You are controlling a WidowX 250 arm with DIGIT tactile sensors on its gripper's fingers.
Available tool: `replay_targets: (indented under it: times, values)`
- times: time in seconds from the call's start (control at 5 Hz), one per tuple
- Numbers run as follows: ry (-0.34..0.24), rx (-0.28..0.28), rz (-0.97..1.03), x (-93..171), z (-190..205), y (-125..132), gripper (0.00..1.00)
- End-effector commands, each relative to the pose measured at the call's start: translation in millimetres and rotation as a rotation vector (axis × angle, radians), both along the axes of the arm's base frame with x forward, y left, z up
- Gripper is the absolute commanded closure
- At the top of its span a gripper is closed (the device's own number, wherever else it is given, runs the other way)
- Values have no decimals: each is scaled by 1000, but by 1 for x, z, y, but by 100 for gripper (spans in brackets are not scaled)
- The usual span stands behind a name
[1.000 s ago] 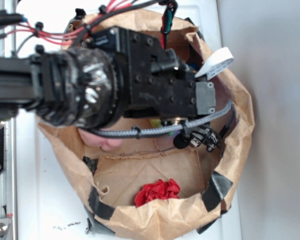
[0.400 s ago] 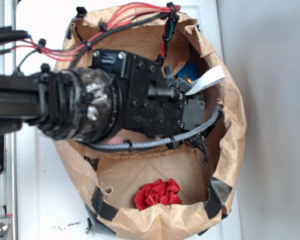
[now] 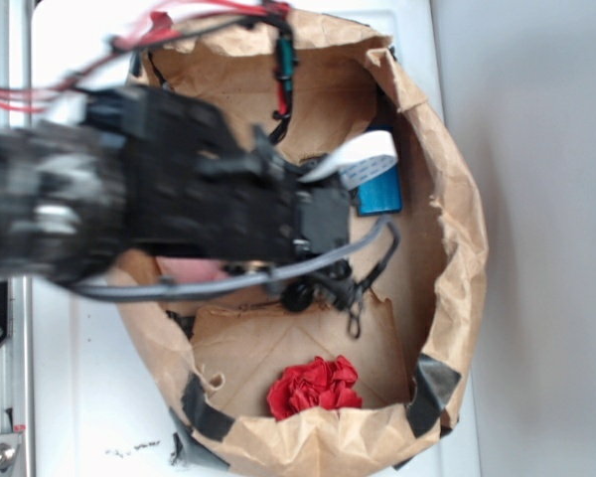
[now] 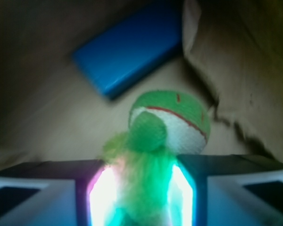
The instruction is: Grab the green animal.
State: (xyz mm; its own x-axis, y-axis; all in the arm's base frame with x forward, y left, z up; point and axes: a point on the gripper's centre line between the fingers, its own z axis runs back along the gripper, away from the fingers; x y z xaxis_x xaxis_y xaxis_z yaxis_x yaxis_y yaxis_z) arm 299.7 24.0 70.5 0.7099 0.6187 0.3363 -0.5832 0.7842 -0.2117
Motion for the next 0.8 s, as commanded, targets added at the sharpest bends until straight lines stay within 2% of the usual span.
replay_targets:
  times: [0.0, 0.2, 0.4, 0.6]
  values:
    - [-68, -93, -150, -24, 102, 8, 100]
    - [-9, -109, -221, -22, 121, 17, 100]
    - [19, -82, -300, -21, 130, 21, 100]
    - [-3, -64, -311, -19, 132, 22, 100]
